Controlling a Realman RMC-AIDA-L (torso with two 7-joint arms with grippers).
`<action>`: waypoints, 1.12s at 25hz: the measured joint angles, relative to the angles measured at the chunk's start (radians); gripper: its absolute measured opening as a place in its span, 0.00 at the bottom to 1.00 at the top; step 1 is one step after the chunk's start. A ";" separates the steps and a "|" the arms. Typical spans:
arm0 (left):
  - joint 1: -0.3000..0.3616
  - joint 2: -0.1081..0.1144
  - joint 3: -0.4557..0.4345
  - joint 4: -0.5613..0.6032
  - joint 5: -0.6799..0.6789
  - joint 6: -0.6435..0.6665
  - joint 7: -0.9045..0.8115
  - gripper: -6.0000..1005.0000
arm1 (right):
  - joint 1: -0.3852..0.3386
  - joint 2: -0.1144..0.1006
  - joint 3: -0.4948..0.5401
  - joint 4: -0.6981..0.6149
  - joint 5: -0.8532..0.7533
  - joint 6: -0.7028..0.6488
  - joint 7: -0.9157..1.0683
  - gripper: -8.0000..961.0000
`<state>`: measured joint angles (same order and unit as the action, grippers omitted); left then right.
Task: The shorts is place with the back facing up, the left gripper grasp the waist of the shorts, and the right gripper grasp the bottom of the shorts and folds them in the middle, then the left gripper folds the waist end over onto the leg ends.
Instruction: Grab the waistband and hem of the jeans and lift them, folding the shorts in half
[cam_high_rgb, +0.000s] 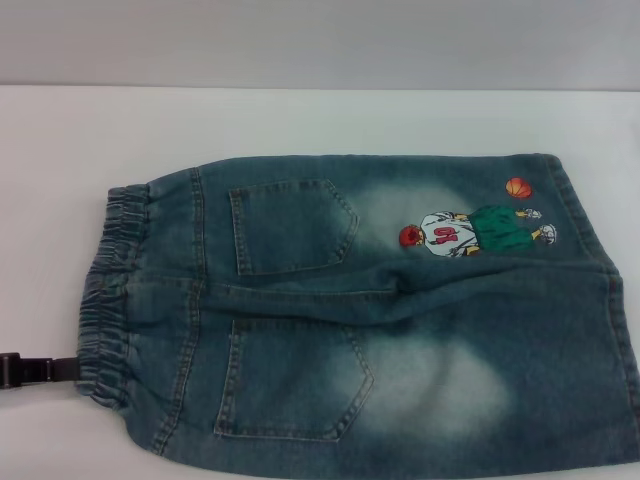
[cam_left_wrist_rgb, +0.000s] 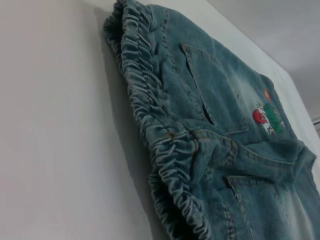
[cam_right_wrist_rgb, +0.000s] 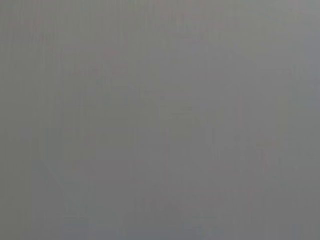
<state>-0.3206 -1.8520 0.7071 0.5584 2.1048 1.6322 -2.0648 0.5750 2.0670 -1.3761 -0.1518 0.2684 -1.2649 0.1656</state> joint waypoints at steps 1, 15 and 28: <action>0.000 -0.001 0.000 0.000 0.000 0.001 0.002 0.01 | 0.001 0.000 0.000 0.000 0.000 0.000 0.000 0.62; -0.011 0.009 0.000 0.000 -0.002 0.008 -0.014 0.10 | 0.003 -0.004 0.004 0.000 0.000 0.002 0.000 0.62; -0.009 0.022 -0.001 0.015 0.003 0.013 -0.074 0.42 | 0.005 -0.003 0.006 0.000 0.000 0.003 0.000 0.62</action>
<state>-0.3295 -1.8300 0.7061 0.5731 2.1076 1.6455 -2.1387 0.5798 2.0641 -1.3700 -0.1519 0.2684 -1.2623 0.1656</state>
